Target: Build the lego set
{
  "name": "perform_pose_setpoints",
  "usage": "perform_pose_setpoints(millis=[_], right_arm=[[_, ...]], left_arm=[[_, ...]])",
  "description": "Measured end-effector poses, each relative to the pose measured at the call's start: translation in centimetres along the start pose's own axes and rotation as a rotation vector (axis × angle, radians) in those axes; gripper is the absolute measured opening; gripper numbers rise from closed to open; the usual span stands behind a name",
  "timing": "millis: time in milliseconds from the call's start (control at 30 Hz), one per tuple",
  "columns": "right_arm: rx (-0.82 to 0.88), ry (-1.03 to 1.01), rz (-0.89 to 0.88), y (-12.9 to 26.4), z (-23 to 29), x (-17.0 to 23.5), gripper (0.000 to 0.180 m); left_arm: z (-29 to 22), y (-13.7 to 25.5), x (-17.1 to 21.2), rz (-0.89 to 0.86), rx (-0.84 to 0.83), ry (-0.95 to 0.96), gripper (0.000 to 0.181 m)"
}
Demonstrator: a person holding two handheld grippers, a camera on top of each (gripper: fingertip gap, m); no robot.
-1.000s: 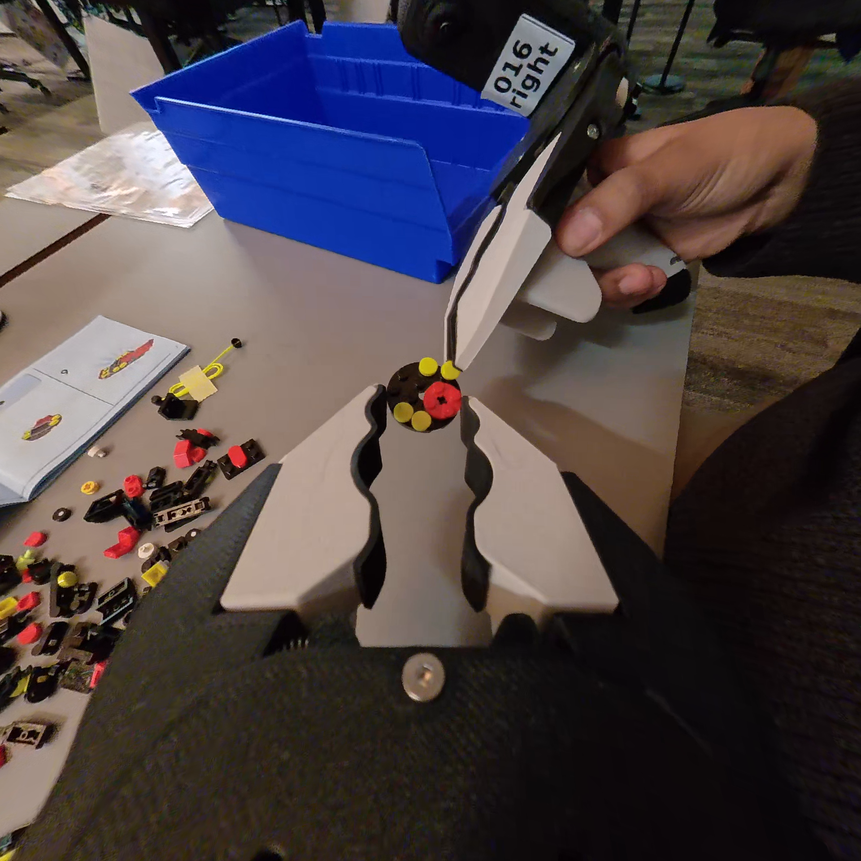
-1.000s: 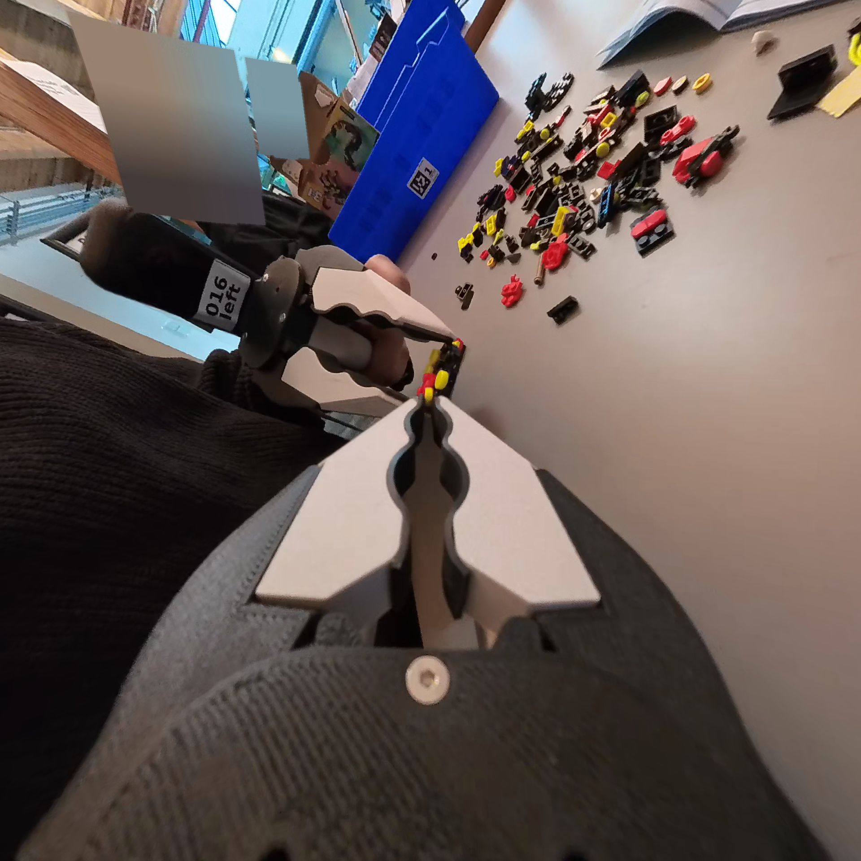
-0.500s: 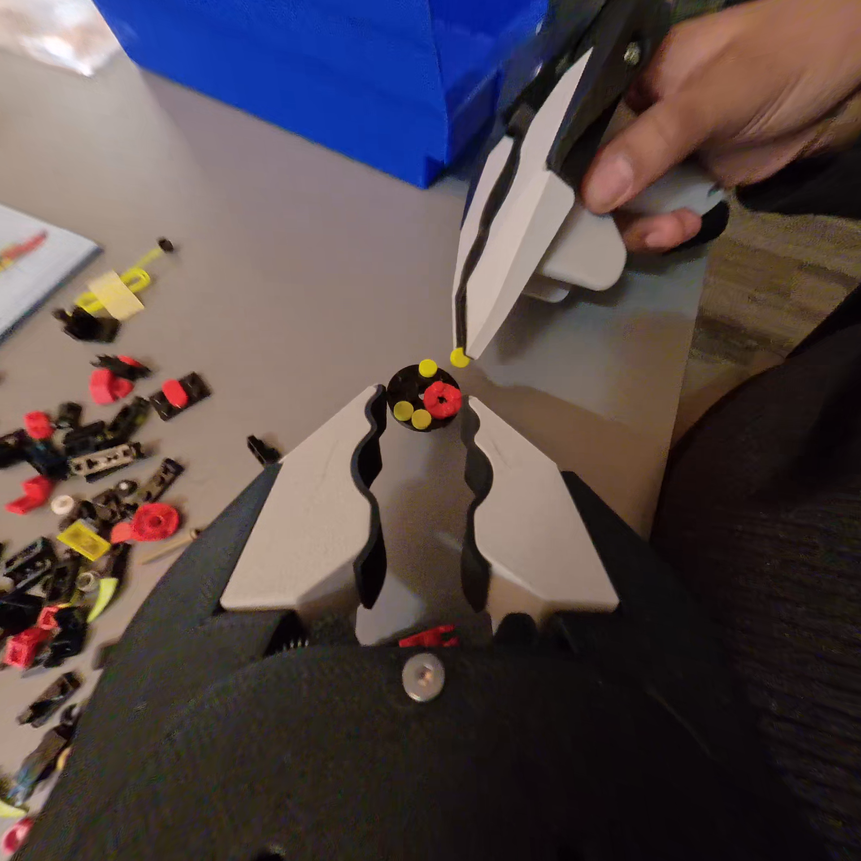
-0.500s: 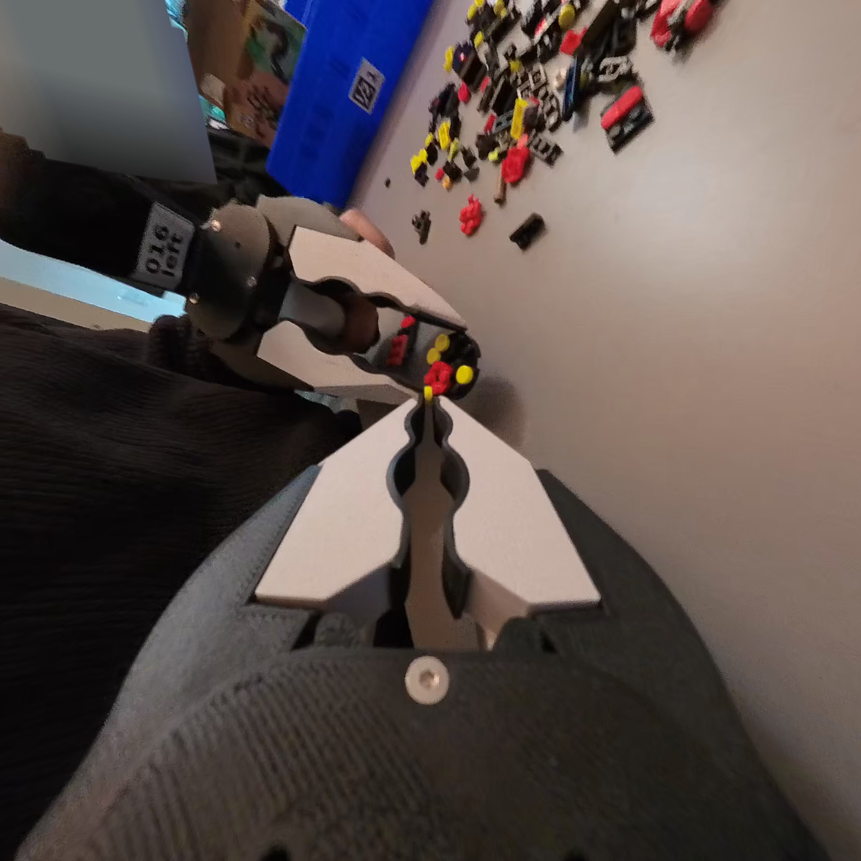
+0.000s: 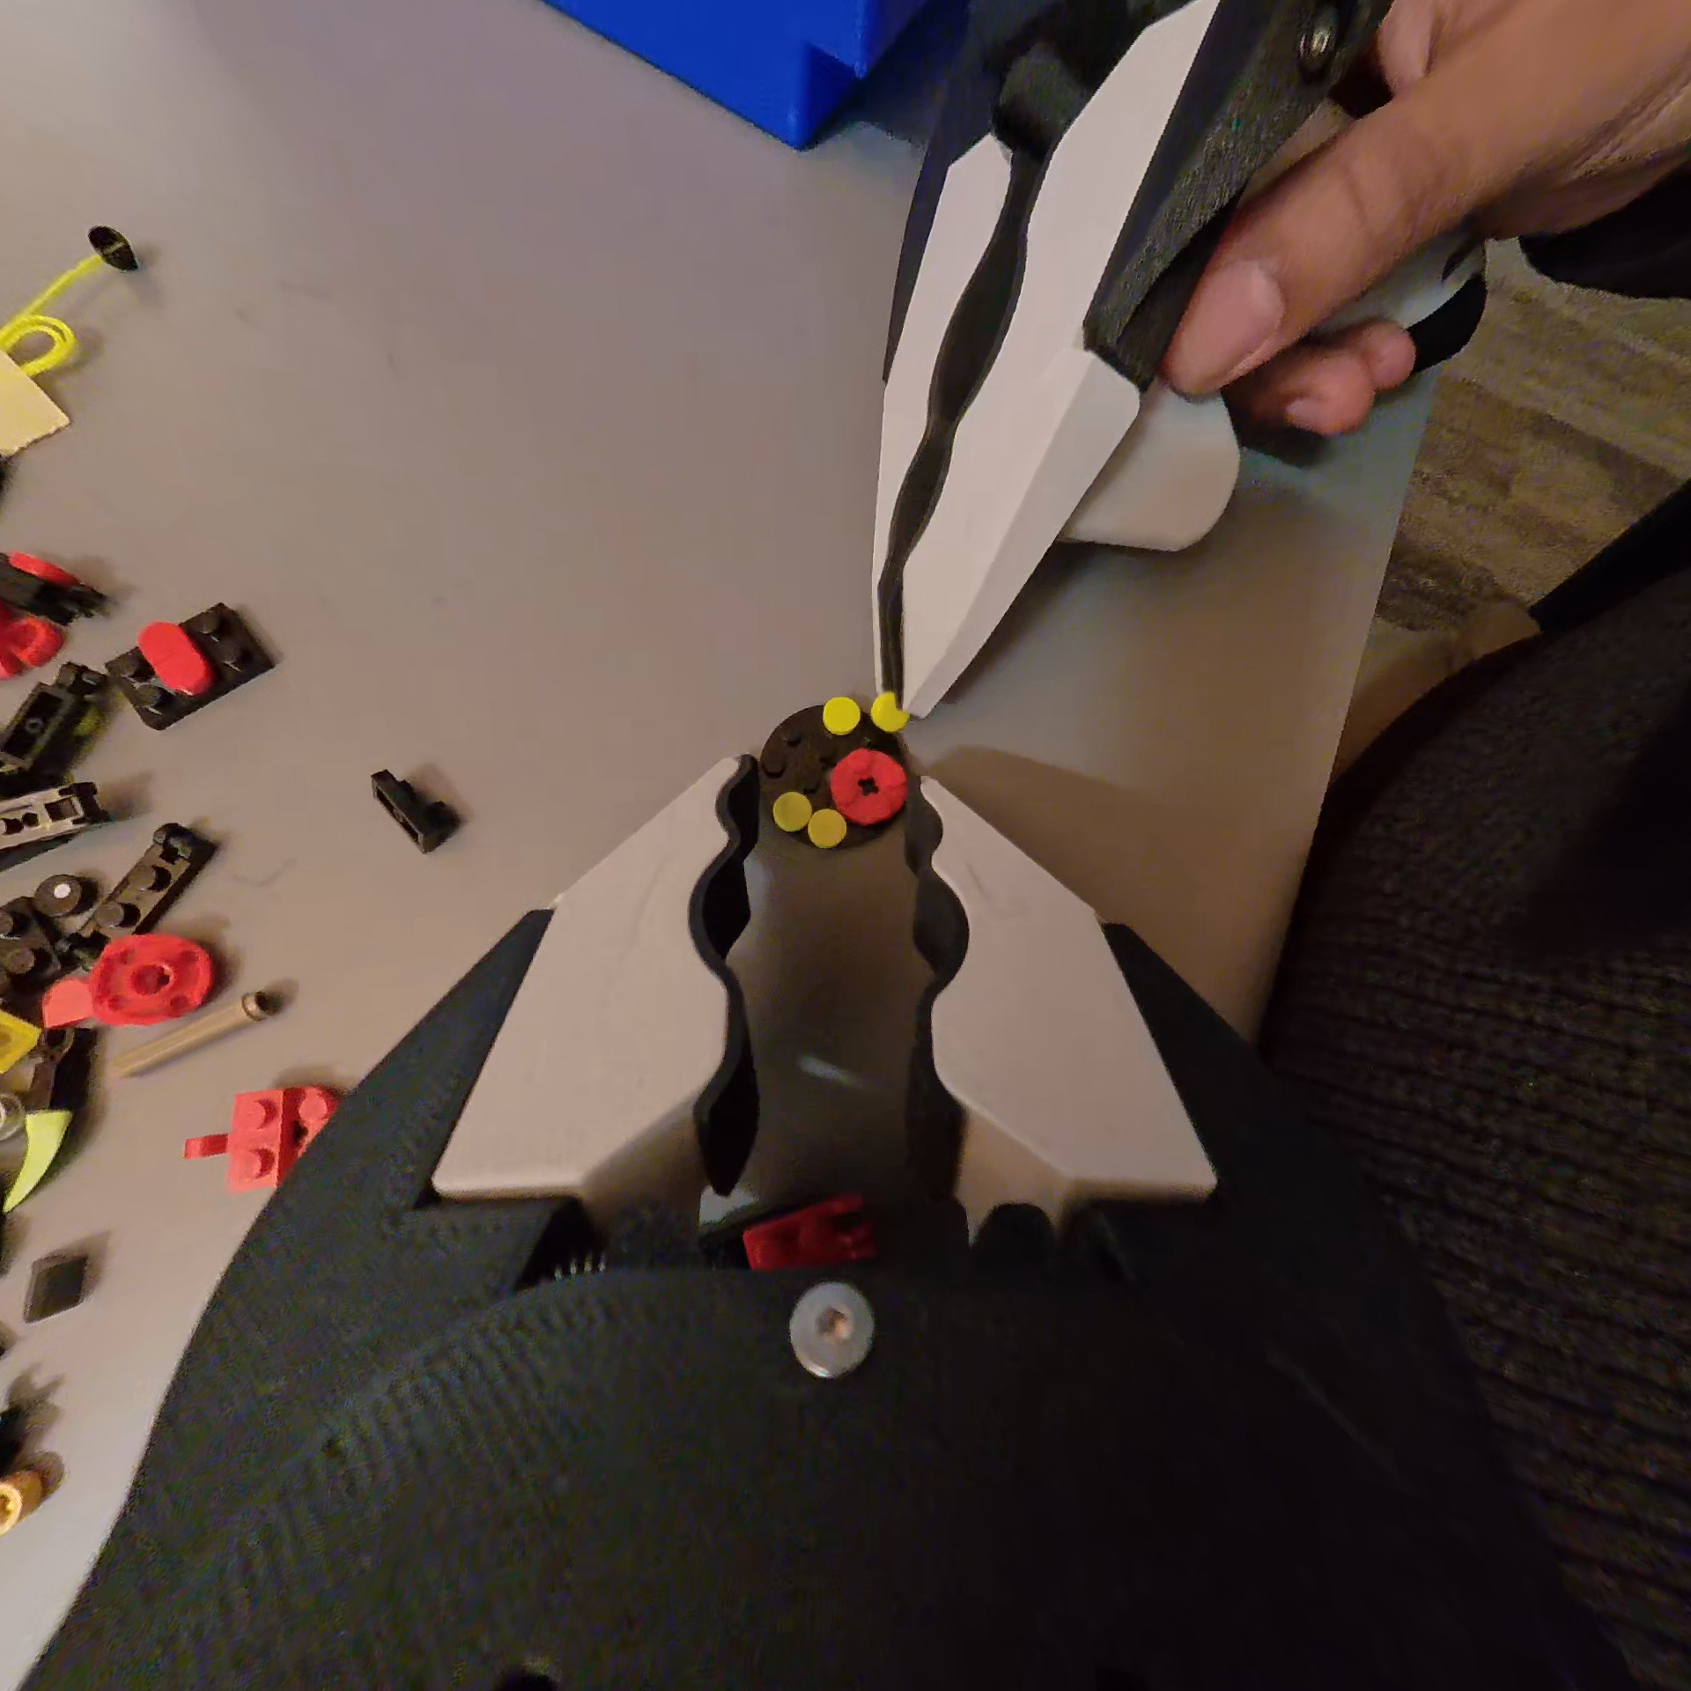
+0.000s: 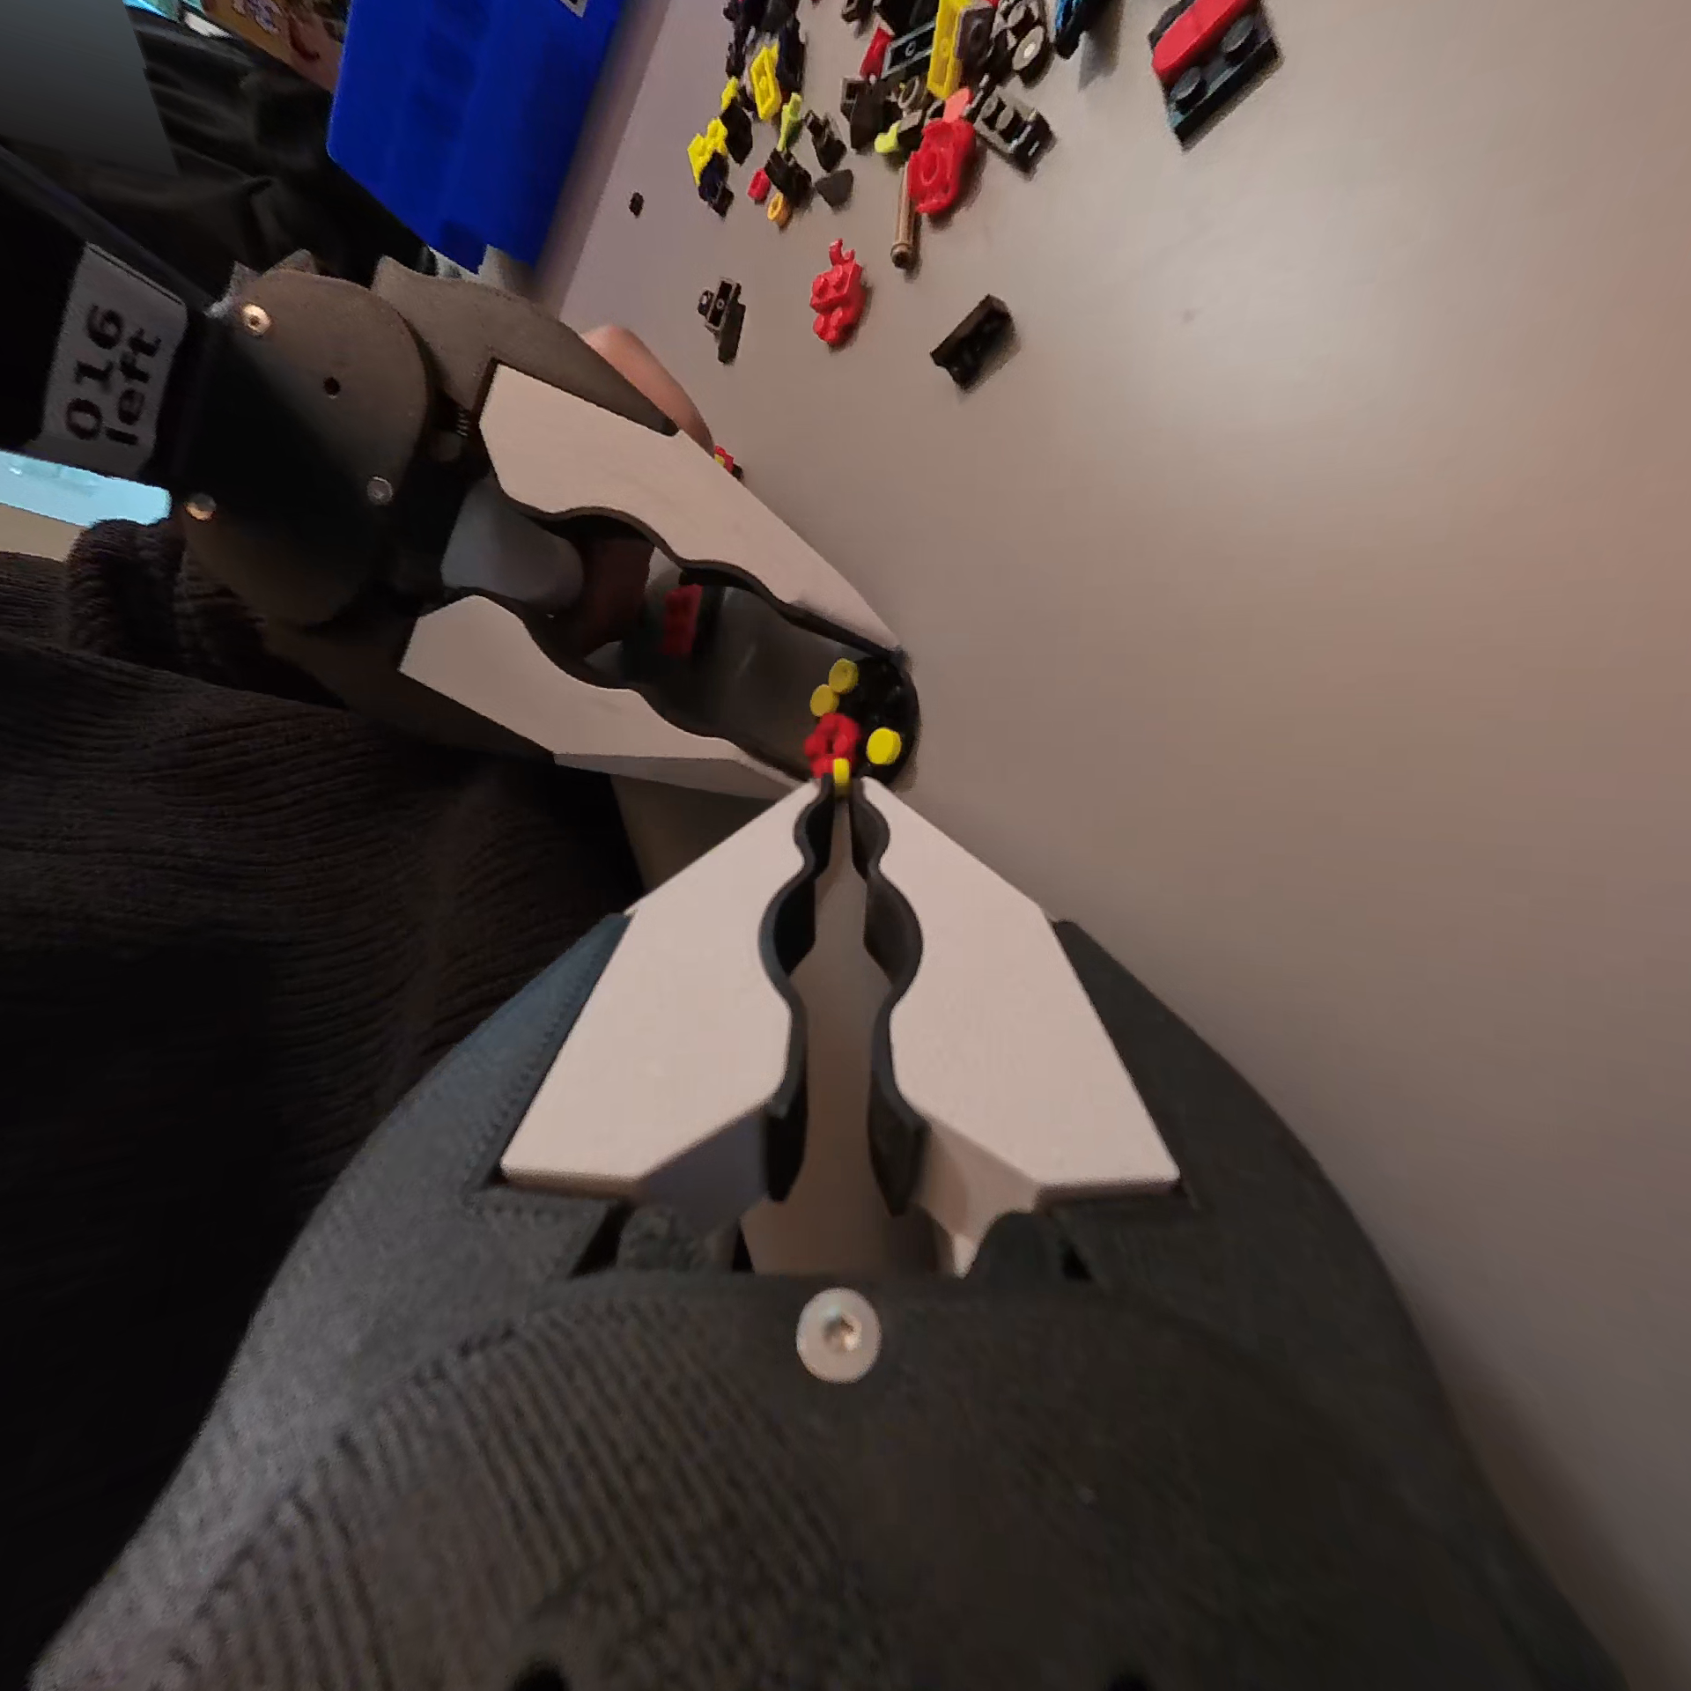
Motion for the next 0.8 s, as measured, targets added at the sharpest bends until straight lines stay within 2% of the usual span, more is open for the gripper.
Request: perform_pose_setpoints(millis=[600, 800], right_arm=[[0.052, 0.021, 0.000, 0.8, -0.4, -0.1, 0.004], [0.053, 0.182, -0.046, 1.6, 0.7, -0.7, 0.003]], left_arm=[[0.1, 0.1, 0.0, -0.002, 0.005, 0.010, 0.029], [0.3, 0.2, 0.0, 0.000, -0.002, 0.015, 0.029]])
Point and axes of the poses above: each gripper's, where its closed fingertips meet, y back along the fingers, x out of its underside, z = x × y across the jaws, the point moved 10 cm from there along y, back along the fingers, and after that the axes turned 8 degrees about x, right-handed, at the moved point
